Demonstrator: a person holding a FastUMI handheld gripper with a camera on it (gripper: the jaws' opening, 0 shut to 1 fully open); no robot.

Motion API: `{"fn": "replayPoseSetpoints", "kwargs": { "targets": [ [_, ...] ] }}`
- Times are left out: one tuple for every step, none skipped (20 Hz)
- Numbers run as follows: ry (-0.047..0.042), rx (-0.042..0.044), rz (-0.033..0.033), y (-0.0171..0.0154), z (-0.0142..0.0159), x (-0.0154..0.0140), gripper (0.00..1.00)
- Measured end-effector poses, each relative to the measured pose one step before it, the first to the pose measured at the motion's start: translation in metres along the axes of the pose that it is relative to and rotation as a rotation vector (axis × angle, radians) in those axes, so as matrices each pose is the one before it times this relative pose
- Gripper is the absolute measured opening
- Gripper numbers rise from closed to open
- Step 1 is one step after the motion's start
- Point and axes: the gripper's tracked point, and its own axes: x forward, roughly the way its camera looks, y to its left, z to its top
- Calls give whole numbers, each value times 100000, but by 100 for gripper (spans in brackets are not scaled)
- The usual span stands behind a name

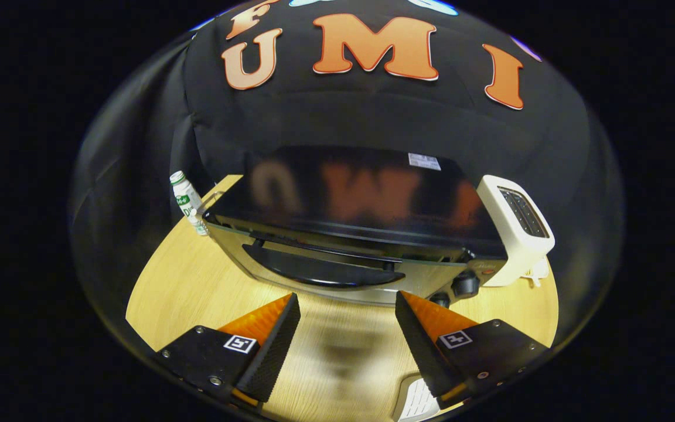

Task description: Open the toaster oven, put the food inside, and close the toaster oven door.

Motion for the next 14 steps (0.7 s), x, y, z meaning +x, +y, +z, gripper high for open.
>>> {"fn": "replayPoseSetpoints", "kwargs": {
  "targets": [
    [-1602,314,-289,-124,750,-284,97],
    [-1193,205,86,-128,587,-365,97],
    [-1539,300,137,-109,638,-592,97],
    [-1888,448,358,-33,687,-604,97],
    [-2688,632,338,-103,1018,-753,97],
    [-3975,724,-227,-387,1459,-1136,97],
    [-3988,567,-362,-362,1475,-988,97],
    [-4569,383,-392,-340,1726,-845,98],
    [-4692,75,-479,-391,1850,-792,98],
    [-5441,-241,-580,-498,2075,-832,99],
    [-5783,-511,-1082,-626,2098,-808,99],
    [-5800,-519,-916,-642,2177,-648,99],
    [-5506,-808,-1081,-657,2285,-682,98],
    [-5551,-795,-1082,-592,2250,-593,98]
  ]
}}
